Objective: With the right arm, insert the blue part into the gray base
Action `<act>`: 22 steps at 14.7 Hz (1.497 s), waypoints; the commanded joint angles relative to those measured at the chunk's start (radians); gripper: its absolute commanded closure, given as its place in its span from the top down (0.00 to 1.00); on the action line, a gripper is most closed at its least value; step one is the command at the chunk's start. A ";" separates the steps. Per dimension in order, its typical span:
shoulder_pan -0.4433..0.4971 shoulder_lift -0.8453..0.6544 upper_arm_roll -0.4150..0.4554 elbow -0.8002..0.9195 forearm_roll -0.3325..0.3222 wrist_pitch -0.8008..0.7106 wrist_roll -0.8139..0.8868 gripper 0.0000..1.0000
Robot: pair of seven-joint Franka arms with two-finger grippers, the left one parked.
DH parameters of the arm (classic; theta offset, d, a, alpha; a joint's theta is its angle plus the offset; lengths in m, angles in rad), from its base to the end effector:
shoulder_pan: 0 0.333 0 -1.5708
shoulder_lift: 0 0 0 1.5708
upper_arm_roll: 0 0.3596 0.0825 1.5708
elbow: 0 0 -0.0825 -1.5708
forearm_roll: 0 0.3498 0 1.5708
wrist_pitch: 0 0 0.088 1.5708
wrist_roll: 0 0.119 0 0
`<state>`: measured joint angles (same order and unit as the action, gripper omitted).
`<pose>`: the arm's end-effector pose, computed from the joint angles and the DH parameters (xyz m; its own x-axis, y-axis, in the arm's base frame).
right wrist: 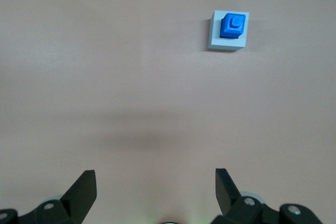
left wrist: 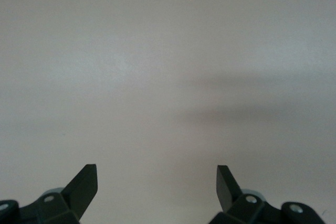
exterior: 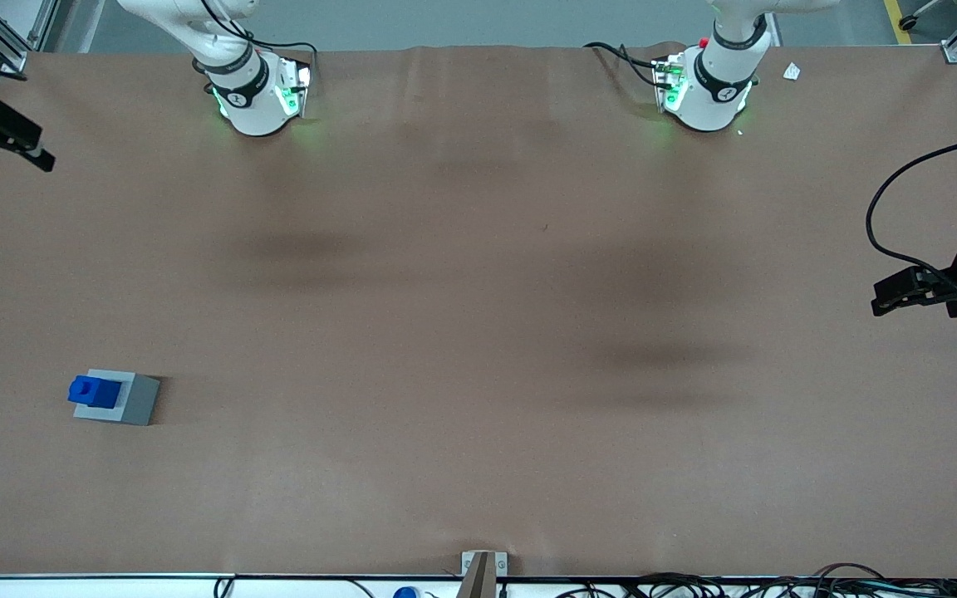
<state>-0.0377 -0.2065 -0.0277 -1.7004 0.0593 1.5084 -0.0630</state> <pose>0.4386 -0.0231 0.6935 0.9998 0.0017 0.0186 0.0029 -0.9980 -0.0637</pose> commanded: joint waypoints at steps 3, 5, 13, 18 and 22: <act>0.001 -0.028 0.011 -0.055 0.004 0.033 0.019 1.00; -0.005 -0.013 0.008 -0.026 -0.001 0.027 0.008 1.00; -0.010 0.042 0.005 0.021 -0.021 0.027 0.008 1.00; -0.002 0.091 0.006 0.099 -0.024 0.019 0.017 1.00; -0.002 0.102 0.006 0.102 -0.026 0.019 0.018 1.00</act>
<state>-0.0397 -0.1214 -0.0248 -1.6228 0.0492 1.5435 -0.0565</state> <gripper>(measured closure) 0.000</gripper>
